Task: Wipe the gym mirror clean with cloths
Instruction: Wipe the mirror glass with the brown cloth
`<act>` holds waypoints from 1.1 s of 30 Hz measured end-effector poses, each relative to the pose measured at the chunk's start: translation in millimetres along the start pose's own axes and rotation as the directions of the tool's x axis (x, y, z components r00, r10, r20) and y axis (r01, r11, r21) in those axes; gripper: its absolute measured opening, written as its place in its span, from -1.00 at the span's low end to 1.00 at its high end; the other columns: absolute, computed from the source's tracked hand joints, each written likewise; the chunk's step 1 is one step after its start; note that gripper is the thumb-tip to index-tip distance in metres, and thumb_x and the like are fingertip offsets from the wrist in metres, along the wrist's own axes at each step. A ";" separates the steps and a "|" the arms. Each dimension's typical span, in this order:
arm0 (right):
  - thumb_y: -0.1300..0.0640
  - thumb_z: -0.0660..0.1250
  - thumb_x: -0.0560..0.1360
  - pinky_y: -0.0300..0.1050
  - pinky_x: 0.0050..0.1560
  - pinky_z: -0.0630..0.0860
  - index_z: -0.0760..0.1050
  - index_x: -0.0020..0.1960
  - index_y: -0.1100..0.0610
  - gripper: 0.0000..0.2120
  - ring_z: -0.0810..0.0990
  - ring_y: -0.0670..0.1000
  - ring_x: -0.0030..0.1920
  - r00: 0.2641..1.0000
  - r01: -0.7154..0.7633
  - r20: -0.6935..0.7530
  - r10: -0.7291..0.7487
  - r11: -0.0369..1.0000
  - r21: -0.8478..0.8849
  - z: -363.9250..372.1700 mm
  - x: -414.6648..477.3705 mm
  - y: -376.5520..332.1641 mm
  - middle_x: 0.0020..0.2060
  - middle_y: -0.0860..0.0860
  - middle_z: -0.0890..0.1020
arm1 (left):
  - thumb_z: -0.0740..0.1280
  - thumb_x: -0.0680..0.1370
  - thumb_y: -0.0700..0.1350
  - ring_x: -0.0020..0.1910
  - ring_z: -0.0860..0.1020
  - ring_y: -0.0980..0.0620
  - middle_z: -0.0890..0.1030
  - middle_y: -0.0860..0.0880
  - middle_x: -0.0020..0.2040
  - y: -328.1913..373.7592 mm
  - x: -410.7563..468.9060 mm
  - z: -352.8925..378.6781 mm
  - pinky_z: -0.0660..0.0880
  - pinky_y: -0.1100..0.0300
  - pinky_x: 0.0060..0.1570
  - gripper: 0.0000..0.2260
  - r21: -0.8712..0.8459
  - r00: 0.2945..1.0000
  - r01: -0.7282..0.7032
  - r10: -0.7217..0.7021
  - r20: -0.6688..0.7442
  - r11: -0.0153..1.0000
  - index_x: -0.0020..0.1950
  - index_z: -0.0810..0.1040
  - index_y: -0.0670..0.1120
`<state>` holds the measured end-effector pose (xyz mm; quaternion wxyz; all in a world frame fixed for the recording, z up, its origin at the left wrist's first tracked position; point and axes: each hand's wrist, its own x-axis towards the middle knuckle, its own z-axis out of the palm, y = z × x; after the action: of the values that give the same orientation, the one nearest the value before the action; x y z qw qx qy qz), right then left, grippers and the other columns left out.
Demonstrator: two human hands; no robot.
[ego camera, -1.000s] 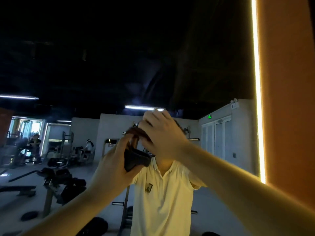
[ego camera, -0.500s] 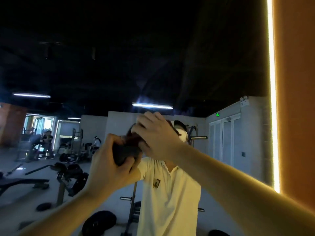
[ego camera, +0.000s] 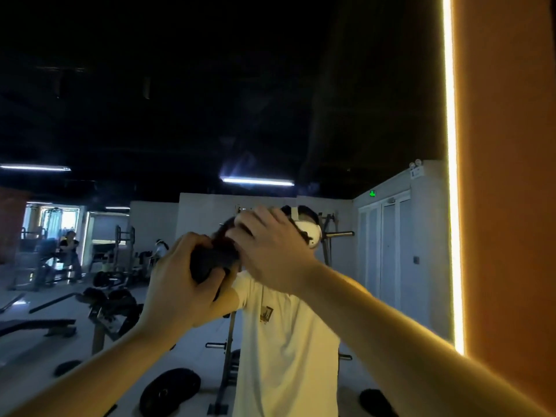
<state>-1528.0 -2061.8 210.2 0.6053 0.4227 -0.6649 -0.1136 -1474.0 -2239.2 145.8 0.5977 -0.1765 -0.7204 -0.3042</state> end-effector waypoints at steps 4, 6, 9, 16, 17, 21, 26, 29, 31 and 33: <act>0.10 0.50 0.42 0.15 0.27 0.42 0.51 0.30 0.07 -0.53 0.46 0.18 0.24 0.949 -0.311 -0.128 0.289 0.928 -0.206 -32.4 -26.6 74.7 0.22 0.12 0.53 | 0.44 0.49 0.09 -0.19 0.51 0.26 0.53 0.13 -0.05 13.2 -1.4 23.4 0.36 0.44 -0.21 -0.69 0.065 0.984 -0.127 0.117 0.132 0.990 0.11 0.49 -0.02; 0.11 0.42 0.47 0.13 0.24 0.38 0.51 0.28 0.11 -0.61 0.45 0.21 0.22 0.843 -0.527 -0.261 0.470 0.818 -0.230 -51.4 -47.6 112.9 0.22 0.16 0.51 | 0.54 0.47 -0.01 -0.15 0.50 0.21 0.51 0.13 0.02 13.0 -2.7 29.6 0.35 0.43 -0.16 -0.61 0.104 0.975 -0.154 0.134 0.177 0.983 0.20 0.48 -0.03; 0.07 0.14 0.58 0.10 0.28 0.34 0.50 0.32 0.13 -0.63 0.45 0.22 0.26 0.564 -0.805 -0.460 0.686 0.580 -0.124 -62.2 -61.2 132.4 0.27 0.17 0.50 | 0.56 0.45 -0.03 -0.10 0.55 0.13 0.53 0.12 0.04 9.9 -5.6 27.5 0.46 0.31 -0.14 -0.50 0.084 0.965 -0.161 0.139 0.224 0.983 0.29 0.39 0.06; 0.12 0.37 0.49 0.16 0.42 0.35 0.49 0.40 0.11 -0.53 0.33 0.13 0.37 0.902 -0.411 -0.156 0.403 0.911 -0.024 -6.0 -59.0 2.1 0.33 0.10 0.47 | 0.56 0.49 -0.10 -0.20 0.54 0.25 0.54 0.12 -0.08 31.3 1.4 49.4 0.40 0.41 -0.18 -0.59 -0.009 0.971 -0.128 0.127 0.204 0.992 0.21 0.42 0.00; 0.12 0.37 0.50 0.12 0.44 0.30 0.49 0.42 0.10 -0.52 0.36 0.12 0.37 0.967 -0.252 -0.066 0.247 0.966 -0.065 -11.4 -73.4 8.7 0.34 0.09 0.49 | 0.56 0.50 -0.11 -0.20 0.53 0.24 0.52 0.12 -0.09 35.4 1.4 55.5 0.41 0.39 -0.18 -0.60 -0.018 0.969 -0.135 0.136 0.206 0.991 0.20 0.41 -0.01; 0.10 0.38 0.52 0.18 0.41 0.33 0.45 0.45 0.13 -0.50 0.43 0.22 0.37 0.973 -0.224 -0.033 0.228 0.902 -0.369 -48.6 -92.0 105.9 0.37 0.16 0.50 | 0.58 0.47 -0.08 -0.07 0.51 0.14 0.59 -0.03 0.04 40.4 -2.3 74.8 0.53 0.19 -0.04 -0.47 0.021 0.956 -0.198 0.188 0.225 0.980 0.33 0.40 -0.05; 0.12 0.25 0.59 0.19 0.53 0.25 0.50 0.42 0.17 -0.58 0.37 0.21 0.46 0.659 -0.729 -0.443 0.608 0.662 -0.175 -60.2 -76.1 146.5 0.42 0.15 0.47 | 0.57 0.47 -0.05 0.00 0.56 0.04 0.61 -0.05 0.08 36.7 0.3 76.8 0.62 0.00 0.02 -0.41 0.036 0.960 -0.200 0.188 0.209 0.979 0.38 0.32 0.03; 0.25 0.30 0.57 0.30 0.52 0.23 0.54 0.39 0.23 -0.61 0.37 0.22 0.49 0.633 -0.696 -0.474 0.612 0.718 -0.003 -32.1 -106.3 79.4 0.41 0.18 0.50 | 0.55 0.50 -0.06 -0.04 0.57 0.04 0.61 -0.04 0.06 43.8 -4.1 79.2 0.63 0.00 -0.02 -0.48 0.027 0.962 -0.195 0.186 0.203 0.980 0.35 0.37 0.00; 0.26 0.38 0.54 0.30 0.52 0.26 0.54 0.41 0.21 -0.57 0.37 0.21 0.51 0.749 -0.594 -0.366 0.553 0.805 0.000 -24.6 -148.0 40.9 0.43 0.16 0.49 | 0.55 0.50 -0.07 -0.03 0.59 0.03 0.63 -0.05 0.08 51.3 -10.1 84.6 0.64 -0.01 -0.02 -0.51 0.015 0.953 -0.218 0.209 0.220 0.976 0.33 0.41 -0.04; 0.23 0.43 0.53 0.25 0.53 0.28 0.52 0.43 0.16 -0.53 0.37 0.19 0.52 0.876 -0.454 -0.231 0.422 0.885 -0.103 -28.3 -185.2 27.8 0.45 0.13 0.48 | 0.54 0.50 -0.04 0.04 0.63 -0.04 0.64 -0.09 0.14 58.0 -15.3 90.1 0.64 -0.02 0.04 -0.51 0.021 0.944 -0.232 0.220 0.246 0.972 0.34 0.42 -0.06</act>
<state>-1531.0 -1904.9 104.2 0.7104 0.2220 -0.6676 0.0192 -1502.7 -2135.4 135.1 0.5405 -0.2790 -0.7702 -0.1919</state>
